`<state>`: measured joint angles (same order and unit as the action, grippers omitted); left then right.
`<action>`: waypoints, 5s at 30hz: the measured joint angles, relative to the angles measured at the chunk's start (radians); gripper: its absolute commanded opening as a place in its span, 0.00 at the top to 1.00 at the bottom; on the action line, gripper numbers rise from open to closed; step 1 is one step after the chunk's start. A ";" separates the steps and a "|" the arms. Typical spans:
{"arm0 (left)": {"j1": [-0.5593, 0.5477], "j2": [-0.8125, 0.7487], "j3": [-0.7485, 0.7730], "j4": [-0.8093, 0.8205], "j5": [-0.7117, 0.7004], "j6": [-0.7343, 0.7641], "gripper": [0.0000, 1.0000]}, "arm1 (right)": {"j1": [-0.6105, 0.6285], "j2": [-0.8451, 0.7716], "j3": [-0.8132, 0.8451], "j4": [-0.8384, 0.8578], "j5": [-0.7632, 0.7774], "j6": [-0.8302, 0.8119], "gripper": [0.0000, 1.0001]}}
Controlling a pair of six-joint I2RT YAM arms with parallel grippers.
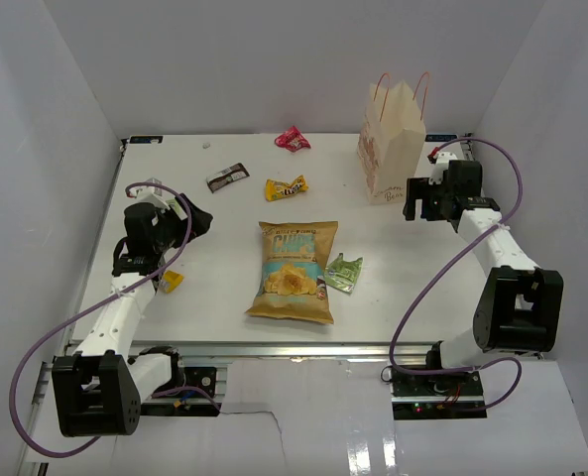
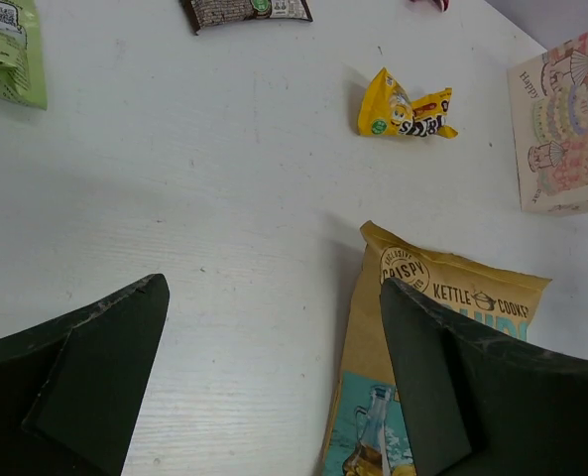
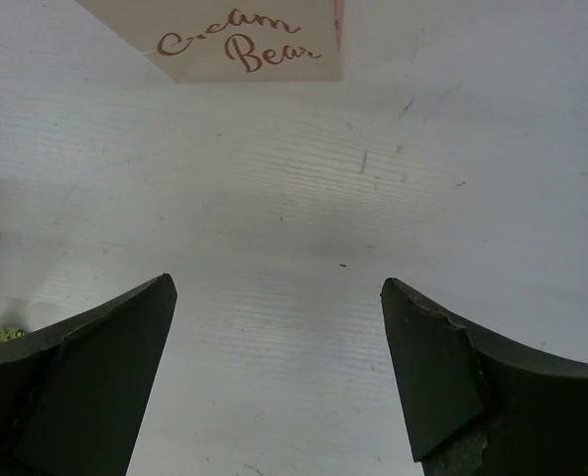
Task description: Place the snacks into the paper bag
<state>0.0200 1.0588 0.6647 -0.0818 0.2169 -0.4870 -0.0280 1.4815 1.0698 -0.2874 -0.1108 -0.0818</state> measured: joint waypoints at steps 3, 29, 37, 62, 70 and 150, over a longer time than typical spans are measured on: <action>0.000 0.000 0.000 0.002 0.000 0.000 0.02 | 0.000 -0.003 0.000 -0.001 -0.063 -0.029 0.10; -0.001 -0.046 -0.096 0.000 0.274 -0.139 0.02 | 0.227 0.197 -0.047 -0.249 -0.573 -0.241 0.06; -0.001 -0.054 -0.105 0.000 0.304 -0.158 0.02 | 0.262 0.285 -0.045 -0.156 -0.555 -0.200 0.19; -0.043 -0.051 -0.111 0.017 0.351 -0.188 0.02 | 0.182 0.114 -0.079 -0.141 -0.510 -0.352 0.91; -0.058 -0.020 -0.111 0.052 0.354 -0.196 0.02 | 0.067 -0.057 0.241 -0.142 -0.513 -0.433 0.92; -0.361 1.358 1.376 -0.438 -0.063 0.187 0.76 | 0.048 -0.070 0.179 -0.385 -0.813 -0.671 0.15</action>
<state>-0.3412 2.4168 2.0407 -0.5201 0.1535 -0.3004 0.0196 1.4113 1.2491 -0.6724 -0.9234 -0.7525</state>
